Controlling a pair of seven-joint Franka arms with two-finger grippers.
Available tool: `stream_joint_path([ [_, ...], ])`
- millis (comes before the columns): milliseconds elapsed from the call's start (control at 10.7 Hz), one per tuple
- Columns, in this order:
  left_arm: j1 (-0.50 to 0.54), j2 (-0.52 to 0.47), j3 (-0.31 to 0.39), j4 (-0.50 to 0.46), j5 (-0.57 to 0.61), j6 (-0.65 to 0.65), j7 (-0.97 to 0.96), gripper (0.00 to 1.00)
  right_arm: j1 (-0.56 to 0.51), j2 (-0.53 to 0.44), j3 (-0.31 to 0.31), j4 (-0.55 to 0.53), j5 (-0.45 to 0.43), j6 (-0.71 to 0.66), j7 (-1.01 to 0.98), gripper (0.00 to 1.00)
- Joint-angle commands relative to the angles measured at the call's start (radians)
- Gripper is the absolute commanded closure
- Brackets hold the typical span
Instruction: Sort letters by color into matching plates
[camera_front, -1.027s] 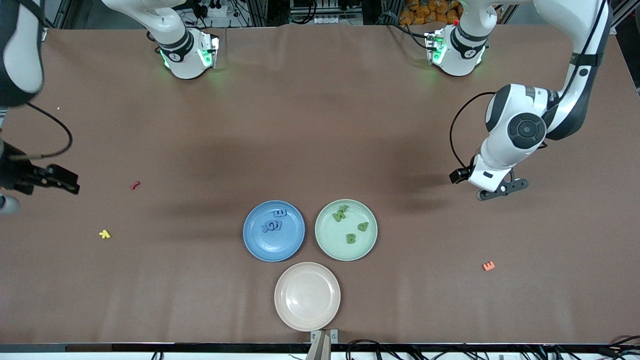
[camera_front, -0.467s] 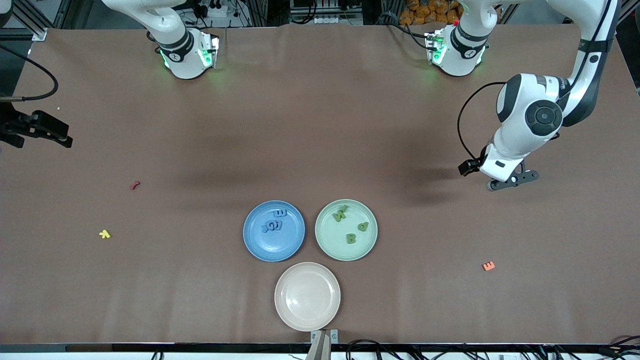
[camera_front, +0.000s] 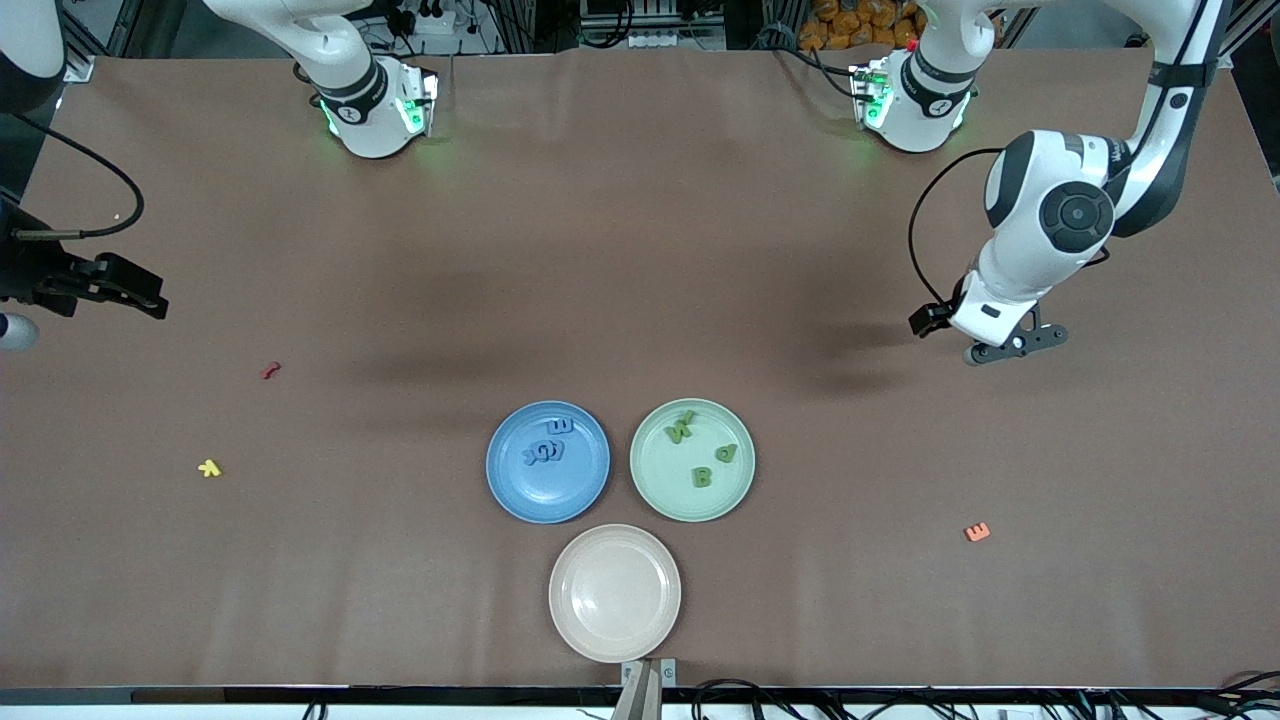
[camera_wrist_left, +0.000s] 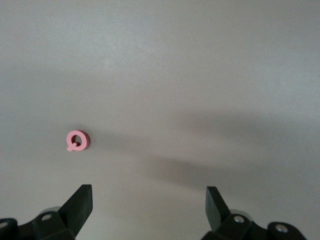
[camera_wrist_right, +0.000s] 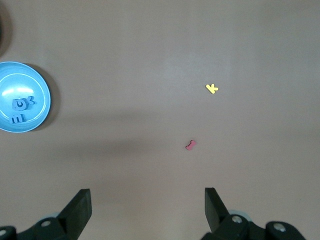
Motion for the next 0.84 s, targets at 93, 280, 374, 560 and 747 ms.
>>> stream_joint_path([
  [93,0.009,-0.077,-0.028,-0.068,-0.047,0.015,0.029,0.0,0.004,-0.054,0.006,-0.057,-0.02,0.012,0.022,0.0],
  [280,0.008,-0.087,-0.028,-0.078,-0.047,0.014,0.029,0.0,0.004,-0.083,0.008,-0.089,-0.018,0.017,0.022,0.0],
  [374,0.008,-0.098,-0.028,-0.089,-0.047,0.014,0.029,0.0,0.004,-0.092,0.008,-0.1,-0.018,0.017,0.022,0.0],
  [560,0.008,-0.115,-0.028,-0.105,-0.047,0.012,0.031,0.0,0.004,-0.111,0.009,-0.123,-0.018,0.019,0.022,0.0],
  [747,0.008,-0.126,-0.028,-0.117,-0.047,0.012,0.031,0.0,0.005,-0.108,0.011,-0.117,-0.018,0.016,0.022,0.0],
])
